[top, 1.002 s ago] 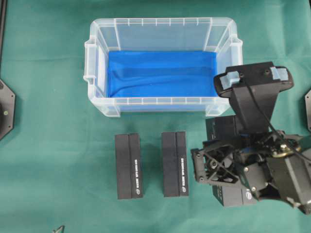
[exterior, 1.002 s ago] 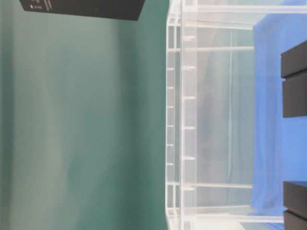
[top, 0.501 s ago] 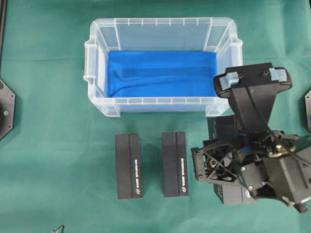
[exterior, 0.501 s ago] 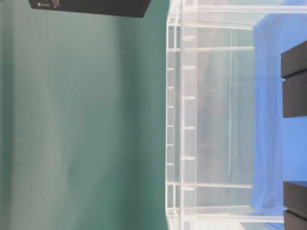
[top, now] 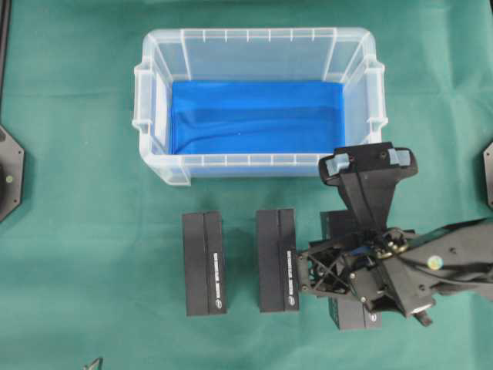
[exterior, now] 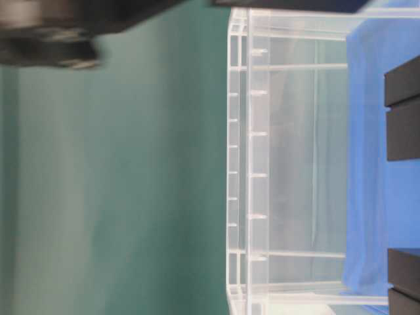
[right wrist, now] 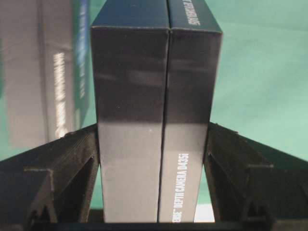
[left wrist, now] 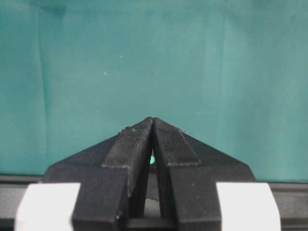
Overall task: Take the box out of the case with the right arm.
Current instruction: 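Carry the held box forward to the right of the other boxes, then lower the box onto the cloth and open the right gripper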
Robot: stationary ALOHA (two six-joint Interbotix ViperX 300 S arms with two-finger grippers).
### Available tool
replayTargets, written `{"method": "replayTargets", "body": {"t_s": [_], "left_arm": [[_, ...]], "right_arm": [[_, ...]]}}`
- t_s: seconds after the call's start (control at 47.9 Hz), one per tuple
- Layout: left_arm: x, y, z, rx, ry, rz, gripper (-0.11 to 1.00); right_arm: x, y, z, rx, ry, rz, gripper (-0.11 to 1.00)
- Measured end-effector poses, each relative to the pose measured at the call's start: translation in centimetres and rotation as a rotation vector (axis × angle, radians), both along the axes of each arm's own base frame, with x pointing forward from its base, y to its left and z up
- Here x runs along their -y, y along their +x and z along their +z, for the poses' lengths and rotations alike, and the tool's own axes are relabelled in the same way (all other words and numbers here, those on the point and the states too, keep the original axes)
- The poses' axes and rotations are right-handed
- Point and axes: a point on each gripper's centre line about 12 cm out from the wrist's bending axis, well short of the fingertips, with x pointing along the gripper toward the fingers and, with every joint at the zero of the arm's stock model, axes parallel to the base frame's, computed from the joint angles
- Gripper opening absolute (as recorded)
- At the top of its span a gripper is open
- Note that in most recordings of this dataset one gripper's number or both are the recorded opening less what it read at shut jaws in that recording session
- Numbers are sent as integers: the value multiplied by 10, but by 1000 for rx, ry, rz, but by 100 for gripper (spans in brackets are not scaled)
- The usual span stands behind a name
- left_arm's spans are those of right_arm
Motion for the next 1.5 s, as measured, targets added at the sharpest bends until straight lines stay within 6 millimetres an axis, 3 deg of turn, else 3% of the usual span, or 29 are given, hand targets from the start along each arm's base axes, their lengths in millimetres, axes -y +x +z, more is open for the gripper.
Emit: {"method": "replayTargets", "body": {"t_s": [0.23,0.459,1.336,1.44,1.503], "left_arm": [[0,1,-1,-5,0,0,0],[0,1,0,-3,-1,0,0],[0,1,-1,-6,-1,0,0],[0,1,-2,-8,-1,0,0],[0,1,-1,-6,0,0,0]], "right_arm": [[1,-7,-38,-5,12,2,65],[0,-9,-62,38,49,4,65],[-1,-11,-66,38,59,-11,65],[0,-13,-65,16,51,-35,87],[0,-13,-63,12,49,-39,94]]}}
